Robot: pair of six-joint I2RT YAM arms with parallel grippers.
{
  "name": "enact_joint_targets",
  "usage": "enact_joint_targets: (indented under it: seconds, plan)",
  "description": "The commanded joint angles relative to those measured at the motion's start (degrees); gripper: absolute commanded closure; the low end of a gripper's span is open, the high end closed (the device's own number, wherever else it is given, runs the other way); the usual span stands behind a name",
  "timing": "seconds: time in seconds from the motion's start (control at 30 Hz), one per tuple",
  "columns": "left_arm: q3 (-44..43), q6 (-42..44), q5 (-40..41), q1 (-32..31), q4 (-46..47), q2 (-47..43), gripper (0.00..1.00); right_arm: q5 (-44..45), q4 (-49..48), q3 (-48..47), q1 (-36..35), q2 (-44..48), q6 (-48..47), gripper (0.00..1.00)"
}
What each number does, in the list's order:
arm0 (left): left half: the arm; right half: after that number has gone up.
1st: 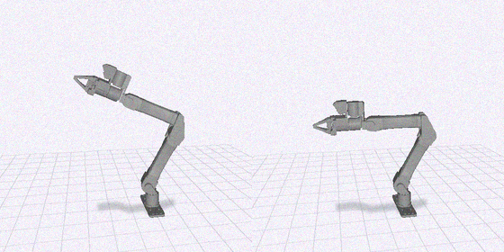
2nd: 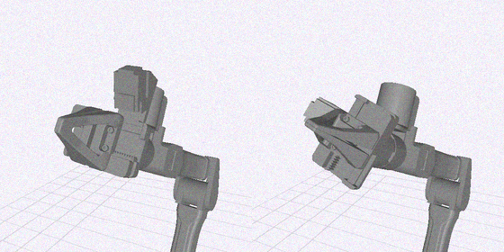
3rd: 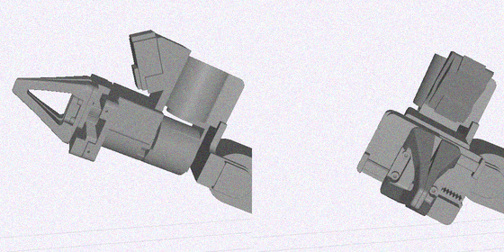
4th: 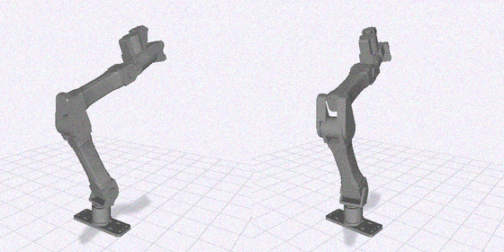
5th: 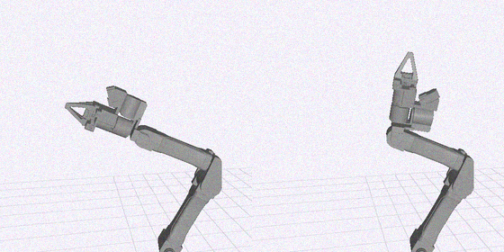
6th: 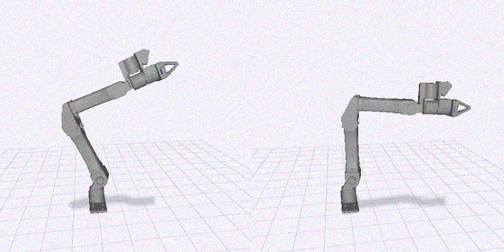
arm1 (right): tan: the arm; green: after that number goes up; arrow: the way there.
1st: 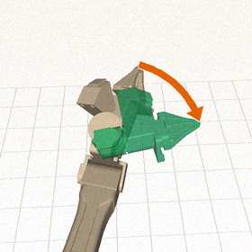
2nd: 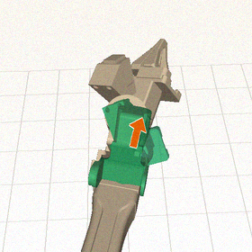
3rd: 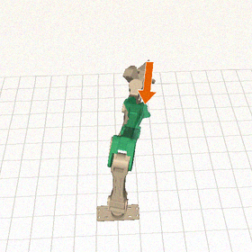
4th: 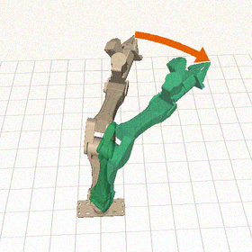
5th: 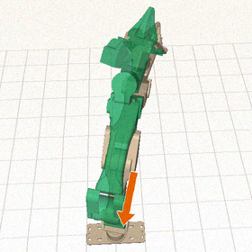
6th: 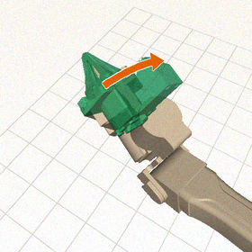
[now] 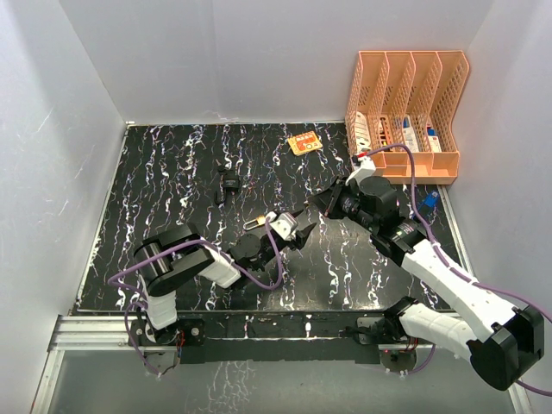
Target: Unlock with the key
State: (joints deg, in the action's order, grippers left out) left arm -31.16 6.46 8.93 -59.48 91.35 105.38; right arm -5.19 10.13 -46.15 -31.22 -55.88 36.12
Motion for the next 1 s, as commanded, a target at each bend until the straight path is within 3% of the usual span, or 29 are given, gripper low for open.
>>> enact_joint_targets:
  seconds: [0.0, 0.4, 0.97]
  plan:
    - [-2.18, 1.23, 0.55, -0.38, 11.04, -0.46, 0.5, 1.01, -3.95, 0.4, -0.72, 0.49, 0.69, 1.0]
    - [-3.28, 1.63, 1.6, -0.38, 11.04, -0.15, 0.63, 1.54, -3.63, 0.79, -1.1, 1.19, 0.69, 1.0]
    - [-2.27, 1.58, 2.72, -0.37, 11.04, -0.76, 0.9, 2.15, -3.39, 0.62, -1.21, 1.16, 0.65, 1.0]
